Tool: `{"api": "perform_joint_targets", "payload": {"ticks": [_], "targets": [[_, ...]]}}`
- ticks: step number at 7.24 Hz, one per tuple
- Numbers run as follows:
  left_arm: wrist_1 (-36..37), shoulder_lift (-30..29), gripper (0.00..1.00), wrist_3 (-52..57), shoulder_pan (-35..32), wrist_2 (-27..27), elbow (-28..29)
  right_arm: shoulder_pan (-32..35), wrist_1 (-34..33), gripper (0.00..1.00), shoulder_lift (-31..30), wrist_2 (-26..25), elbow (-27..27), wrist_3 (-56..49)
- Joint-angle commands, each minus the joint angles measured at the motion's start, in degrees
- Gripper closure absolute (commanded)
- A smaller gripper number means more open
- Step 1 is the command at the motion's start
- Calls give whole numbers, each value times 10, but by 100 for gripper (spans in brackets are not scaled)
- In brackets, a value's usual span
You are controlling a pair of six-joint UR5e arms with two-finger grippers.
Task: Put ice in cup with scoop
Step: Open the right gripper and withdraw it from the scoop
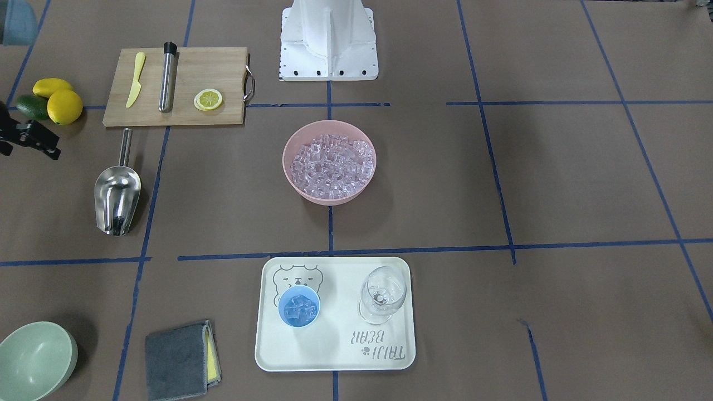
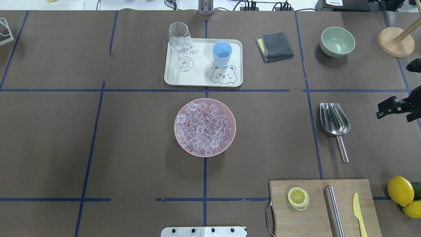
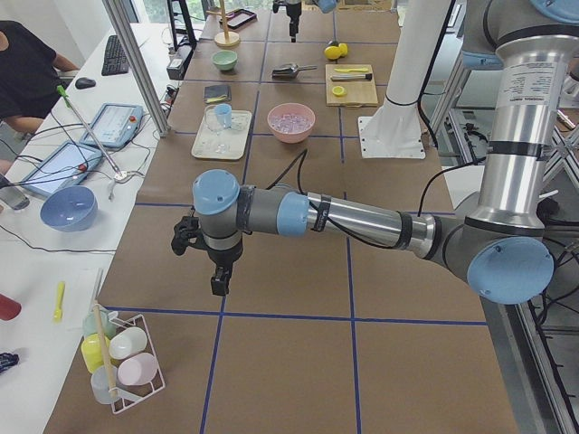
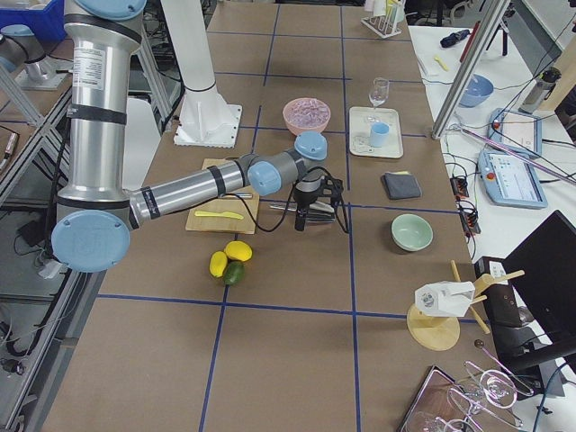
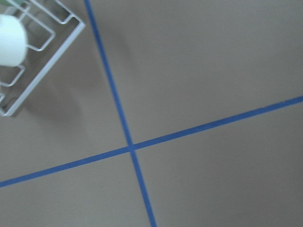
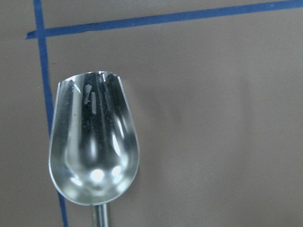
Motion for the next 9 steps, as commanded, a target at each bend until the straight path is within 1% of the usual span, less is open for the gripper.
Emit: {"api": "perform_joint_targets", "payload": {"ticks": [1, 2, 3, 4, 5, 7, 8, 9], "targets": [[-2, 27, 0, 23, -12, -37, 22, 101, -1, 0, 0, 23, -62, -127], [-38, 37, 0, 23, -12, -32, 13, 129, -1, 0, 1, 24, -77, -156], [-63, 67, 0, 20, -13, -31, 4, 142, -1, 0, 3, 24, -94, -174], [-114, 78, 0, 16, -14, -29, -1, 143, 2, 0, 6, 21, -113, -195], [-146, 107, 0, 17, -13, -28, -3, 148, 4, 0, 9, 23, -118, -205], [-145, 107, 0, 20, -16, -26, -19, 166, -1, 0, 17, 26, -117, -205], [-103, 108, 0, 22, -21, -26, -49, 169, -2, 0, 16, 43, -118, -206], [-22, 104, 0, 23, -19, -25, -50, 169, -2, 0, 17, 45, -117, -207]]}}
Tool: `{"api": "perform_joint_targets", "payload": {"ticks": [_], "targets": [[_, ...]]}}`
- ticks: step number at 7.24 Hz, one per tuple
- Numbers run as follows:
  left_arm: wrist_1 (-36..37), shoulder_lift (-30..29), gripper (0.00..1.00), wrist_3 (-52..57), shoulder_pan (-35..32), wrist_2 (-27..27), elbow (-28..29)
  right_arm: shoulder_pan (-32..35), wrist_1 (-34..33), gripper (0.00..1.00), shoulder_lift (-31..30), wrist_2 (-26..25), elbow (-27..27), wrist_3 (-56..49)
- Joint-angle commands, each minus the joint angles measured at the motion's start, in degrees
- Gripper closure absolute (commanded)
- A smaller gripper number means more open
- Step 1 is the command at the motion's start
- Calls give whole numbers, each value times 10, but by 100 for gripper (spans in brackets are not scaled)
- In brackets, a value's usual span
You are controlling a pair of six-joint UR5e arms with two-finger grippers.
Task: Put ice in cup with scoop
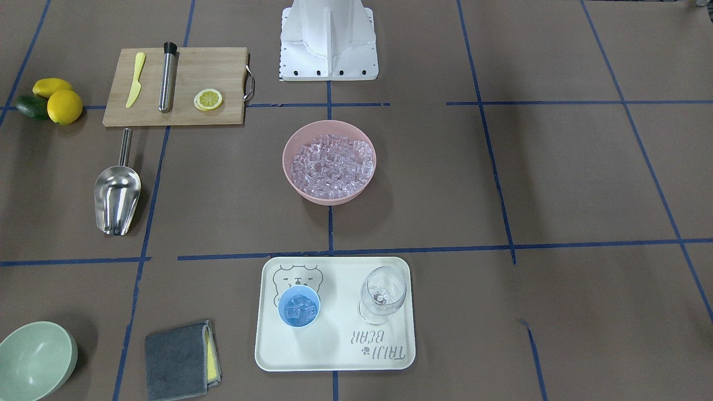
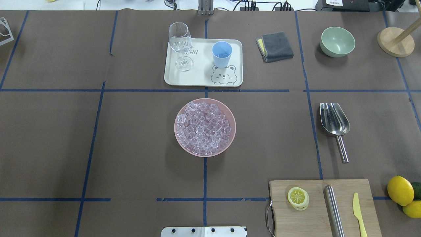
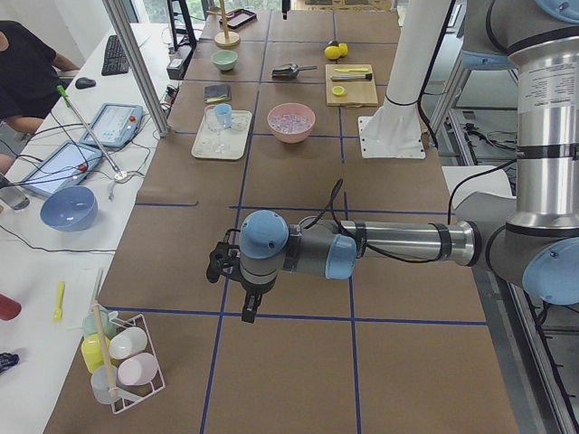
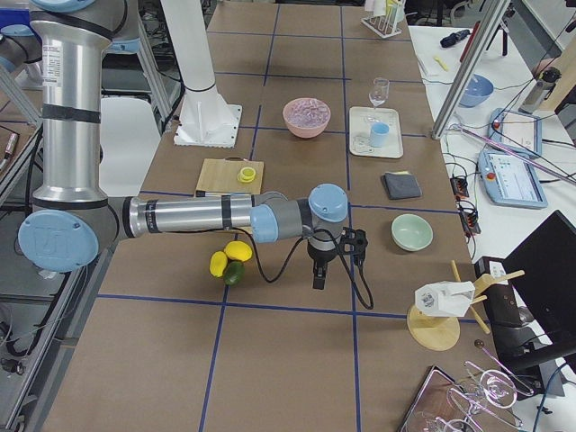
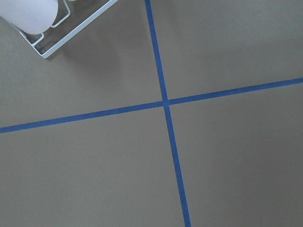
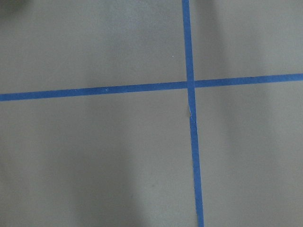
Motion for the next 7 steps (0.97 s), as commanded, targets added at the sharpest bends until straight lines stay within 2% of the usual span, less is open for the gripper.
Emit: {"api": "perform_joint_targets", "payload": {"ticks": [1, 2, 3, 7], "targets": [[95, -8, 0, 2, 0, 7, -8, 1, -7, 0, 2, 7, 2, -1], [100, -9, 0, 2, 0, 69, -15, 0, -8, 0, 2, 7, 3, -3], [120, -10, 0, 2, -1, 84, -13, -11, -8, 0, 0, 5, 1, -8], [120, -4, 0, 2, -1, 77, -3, -19, -23, 0, -2, 6, 2, -54]]}}
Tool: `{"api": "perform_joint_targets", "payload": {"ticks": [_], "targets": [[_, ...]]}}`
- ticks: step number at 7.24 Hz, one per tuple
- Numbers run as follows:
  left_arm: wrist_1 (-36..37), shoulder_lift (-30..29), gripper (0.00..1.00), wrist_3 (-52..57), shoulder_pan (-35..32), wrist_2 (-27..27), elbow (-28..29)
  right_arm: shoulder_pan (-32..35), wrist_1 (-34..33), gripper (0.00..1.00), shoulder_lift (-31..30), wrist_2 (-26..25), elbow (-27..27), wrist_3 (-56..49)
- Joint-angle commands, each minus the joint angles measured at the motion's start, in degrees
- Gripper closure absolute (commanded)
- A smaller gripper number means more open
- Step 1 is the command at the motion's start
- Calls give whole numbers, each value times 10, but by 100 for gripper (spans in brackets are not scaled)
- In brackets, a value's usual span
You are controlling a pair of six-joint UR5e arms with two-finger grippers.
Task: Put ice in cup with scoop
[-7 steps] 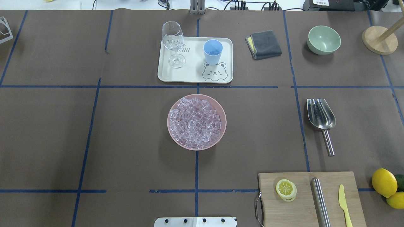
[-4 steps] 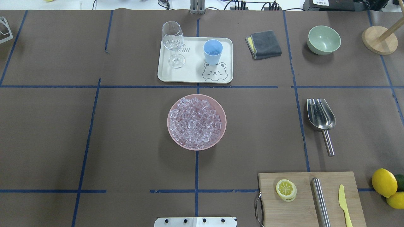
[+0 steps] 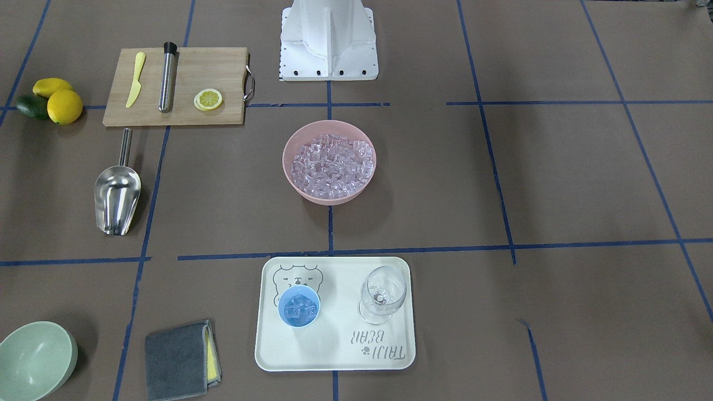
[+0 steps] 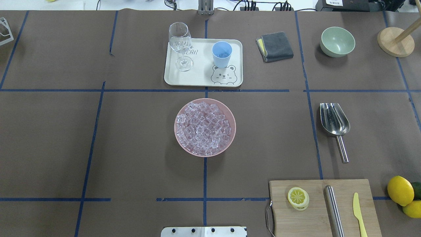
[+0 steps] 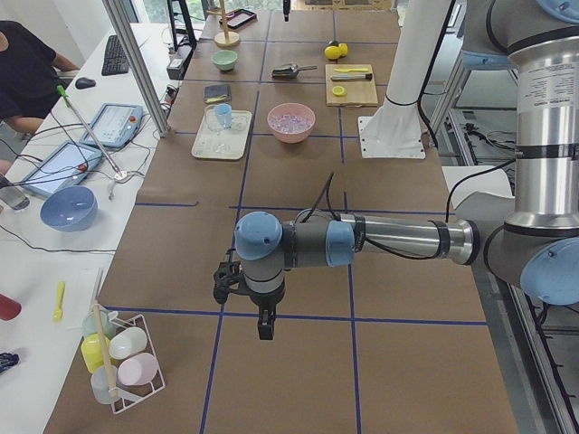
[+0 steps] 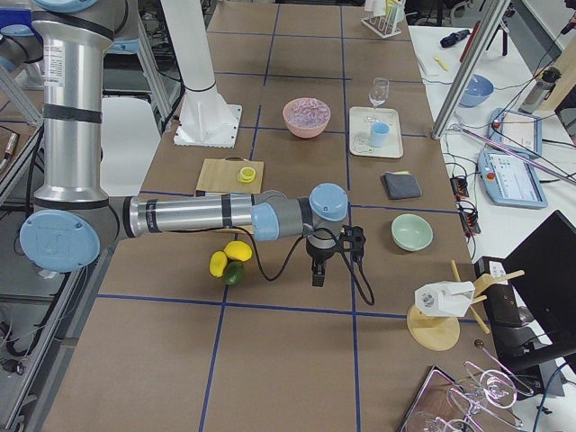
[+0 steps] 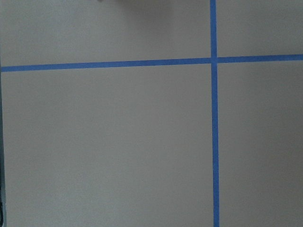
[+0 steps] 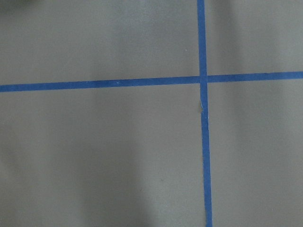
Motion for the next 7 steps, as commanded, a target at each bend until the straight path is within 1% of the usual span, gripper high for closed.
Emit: {"api": "perform_joint_targets", "payload": {"ticks": [1, 2, 4, 5, 6, 7], "targets": [[-1, 2, 0, 0, 0, -3, 2, 1, -63, 0, 6, 1, 9, -66], [-2, 1, 0, 1, 1, -3, 2, 7, -88, 0, 13, 0, 20, -90], [-2, 1, 0, 0, 1, -6, 2, 7, -89, 0, 11, 2, 19, -89], [-2, 1, 0, 0, 1, -36, 0, 7, -88, 0, 7, 17, 12, -88], [-4, 0, 0, 0, 2, -60, 6, 11, -88, 0, 7, 28, 17, -87], [-1, 1, 0, 0, 3, -62, 3, 11, -85, 0, 1, 21, 22, -83]]}}
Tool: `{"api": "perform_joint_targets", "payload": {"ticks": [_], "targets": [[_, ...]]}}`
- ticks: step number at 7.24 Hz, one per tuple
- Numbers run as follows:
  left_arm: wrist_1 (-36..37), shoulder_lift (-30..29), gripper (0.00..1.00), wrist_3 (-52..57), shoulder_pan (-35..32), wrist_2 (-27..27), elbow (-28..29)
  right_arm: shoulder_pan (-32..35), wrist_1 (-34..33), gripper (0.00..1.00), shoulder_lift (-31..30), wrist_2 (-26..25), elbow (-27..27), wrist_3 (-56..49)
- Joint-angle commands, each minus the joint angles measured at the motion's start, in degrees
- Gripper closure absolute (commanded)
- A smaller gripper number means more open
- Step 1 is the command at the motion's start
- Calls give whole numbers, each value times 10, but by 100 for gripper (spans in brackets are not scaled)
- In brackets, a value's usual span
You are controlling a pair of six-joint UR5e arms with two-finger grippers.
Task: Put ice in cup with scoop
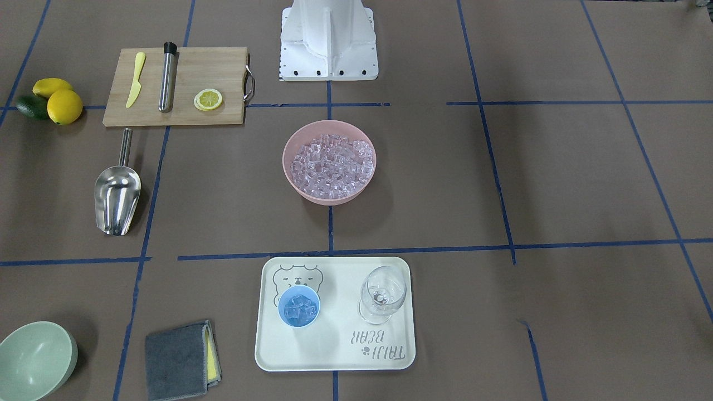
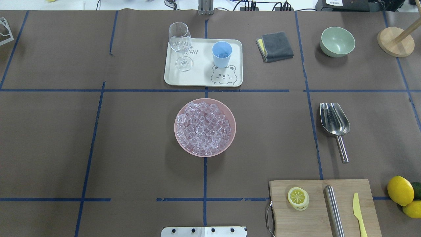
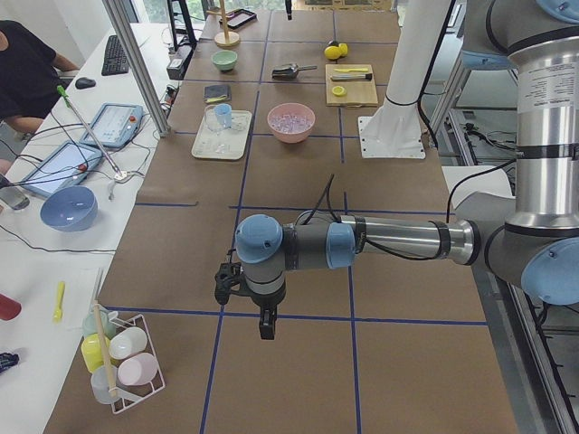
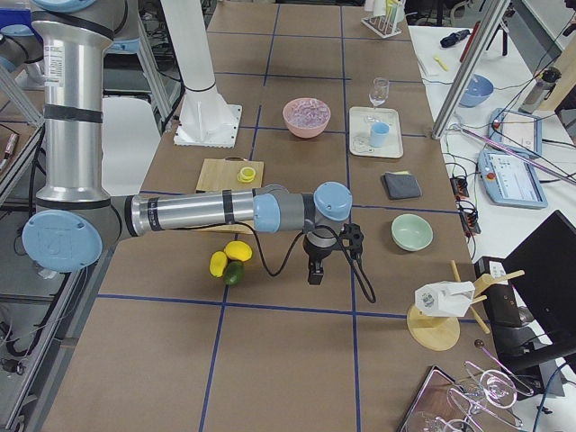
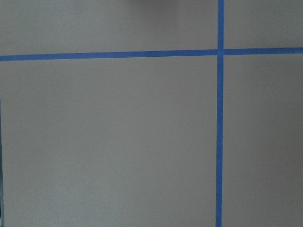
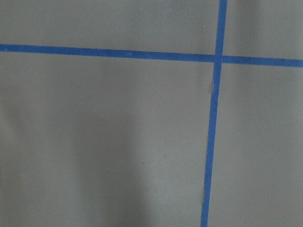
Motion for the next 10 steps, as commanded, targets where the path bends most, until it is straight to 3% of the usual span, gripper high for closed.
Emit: {"api": "perform_joint_targets", "payload": {"ticks": [1, 6, 10], "targets": [[0, -1, 0, 0, 3, -14, 4, 2, 4, 0, -5, 1, -1, 4], [-20, -9, 0, 0, 12, -12, 4, 2, 67, 0, -8, -23, -21, 55], [-21, -14, 0, 0, 26, -9, 21, 2, 68, 0, -4, -22, -21, 56]]}}
